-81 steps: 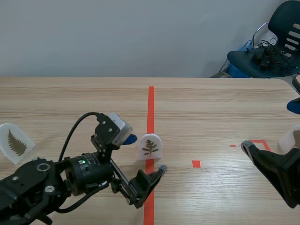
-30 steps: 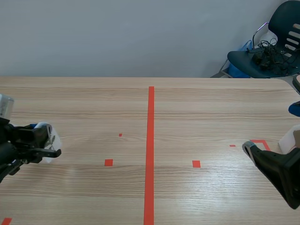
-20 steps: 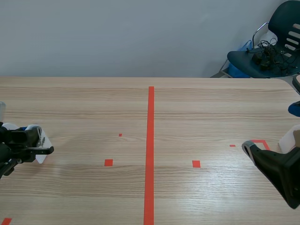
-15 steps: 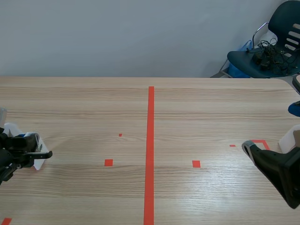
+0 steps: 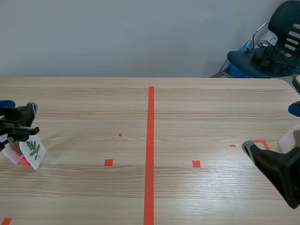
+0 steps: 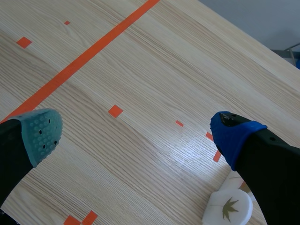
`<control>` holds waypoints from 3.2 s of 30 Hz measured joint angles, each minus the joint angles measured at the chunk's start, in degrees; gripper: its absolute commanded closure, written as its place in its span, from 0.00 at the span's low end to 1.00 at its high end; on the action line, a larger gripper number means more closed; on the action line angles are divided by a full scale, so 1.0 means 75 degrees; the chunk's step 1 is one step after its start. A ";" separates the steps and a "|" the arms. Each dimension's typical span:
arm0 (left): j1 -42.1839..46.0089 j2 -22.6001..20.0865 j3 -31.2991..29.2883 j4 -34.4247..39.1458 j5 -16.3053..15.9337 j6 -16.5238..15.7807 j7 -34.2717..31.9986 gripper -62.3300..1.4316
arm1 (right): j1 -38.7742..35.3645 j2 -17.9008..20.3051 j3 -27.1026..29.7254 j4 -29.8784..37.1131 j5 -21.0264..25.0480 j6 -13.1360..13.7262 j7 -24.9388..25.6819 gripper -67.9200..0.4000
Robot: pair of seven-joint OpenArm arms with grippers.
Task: Do the leaf sorting experiment
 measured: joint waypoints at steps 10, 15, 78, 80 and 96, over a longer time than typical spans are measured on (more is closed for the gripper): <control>0.1475 -0.0274 -0.0119 0.3934 -0.1174 -0.1530 0.0892 0.00 | 0.0000 0.0000 0.0029 0.0012 0.0000 0.0000 -0.0003 0.00; 0.2562 -0.0274 -0.0122 0.4526 -0.1419 -0.1804 0.1166 0.00 | 0.0000 0.0000 0.0411 0.0393 0.0099 0.0000 -0.0003 0.00; 0.3034 -0.0510 -0.0128 0.4774 -0.1107 -0.1798 0.1285 0.00 | 0.3474 0.0003 -0.3692 -0.2340 -0.0294 -0.0032 -0.0256 0.00; 0.3034 -0.0510 -0.0128 0.4774 -0.1107 -0.1798 0.1285 0.00 | 0.3920 0.0000 -0.4319 -0.2667 -0.0901 -0.0029 -0.0149 0.00; 0.3034 -0.0510 -0.0128 0.4774 -0.1107 -0.1798 0.1285 0.00 | 0.6266 -0.1682 -0.6988 -0.6085 -0.1786 -0.0055 0.0769 0.17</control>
